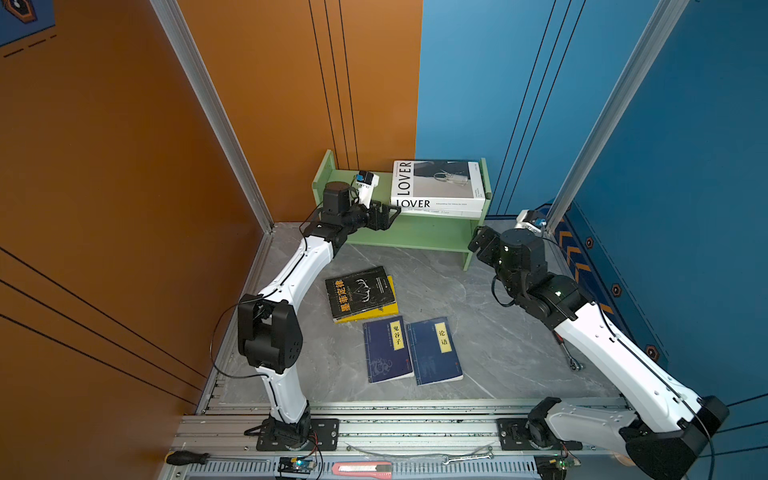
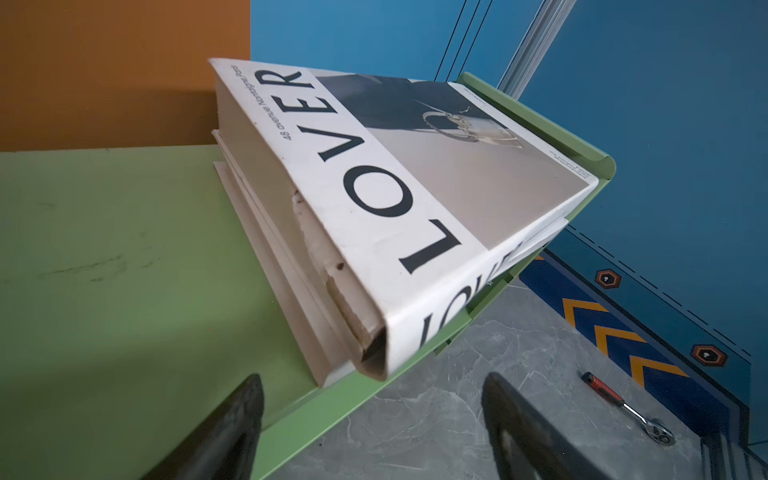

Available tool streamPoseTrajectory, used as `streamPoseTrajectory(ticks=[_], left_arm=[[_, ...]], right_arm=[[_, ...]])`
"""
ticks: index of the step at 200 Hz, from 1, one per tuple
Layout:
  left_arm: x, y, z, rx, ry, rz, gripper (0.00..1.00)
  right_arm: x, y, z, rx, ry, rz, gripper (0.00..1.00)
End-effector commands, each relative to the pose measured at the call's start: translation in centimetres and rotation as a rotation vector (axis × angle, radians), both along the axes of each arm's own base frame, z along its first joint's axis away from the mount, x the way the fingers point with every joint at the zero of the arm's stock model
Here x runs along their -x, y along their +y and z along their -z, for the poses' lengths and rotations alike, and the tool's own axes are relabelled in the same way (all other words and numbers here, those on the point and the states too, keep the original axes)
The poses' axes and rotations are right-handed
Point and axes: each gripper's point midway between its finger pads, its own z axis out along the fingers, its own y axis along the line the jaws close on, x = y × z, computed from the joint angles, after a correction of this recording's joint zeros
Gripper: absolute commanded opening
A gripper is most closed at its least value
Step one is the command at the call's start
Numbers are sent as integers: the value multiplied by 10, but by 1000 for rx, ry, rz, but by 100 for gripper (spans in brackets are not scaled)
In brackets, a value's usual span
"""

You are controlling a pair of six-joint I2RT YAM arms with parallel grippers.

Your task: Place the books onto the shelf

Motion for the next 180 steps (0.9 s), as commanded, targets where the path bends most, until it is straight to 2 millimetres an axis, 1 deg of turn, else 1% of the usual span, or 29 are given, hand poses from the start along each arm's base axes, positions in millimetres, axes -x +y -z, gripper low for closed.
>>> streamPoseTrajectory(ticks=[1,39,59,95,119,143,162,180], left_arm=[[-10,-7,-8,-24,-50,-30,79],[-21,-13,-5,-11,-53,-62,72],[-23,-15,-4,-4,-52,-68,67],[-26,-15,-7,21,-57,-83,60],[-27,-16,-11,33,-64,-87,54],[-25,-19,-11,21,-67,-86,55],[-21,-21,-10,0,-68,-87,60],[-15,-24,-8,-12,-67,-84,67]], right_arm=[[14,-29,4,11,16,83,94],[26,-54,-3,2,-7,138,95],[30,-61,-3,5,-7,156,95],[31,-65,3,6,5,164,94],[27,-65,6,0,13,158,95],[24,-64,8,2,19,153,94],[23,-63,10,2,24,148,94],[21,-61,14,0,31,141,94]])
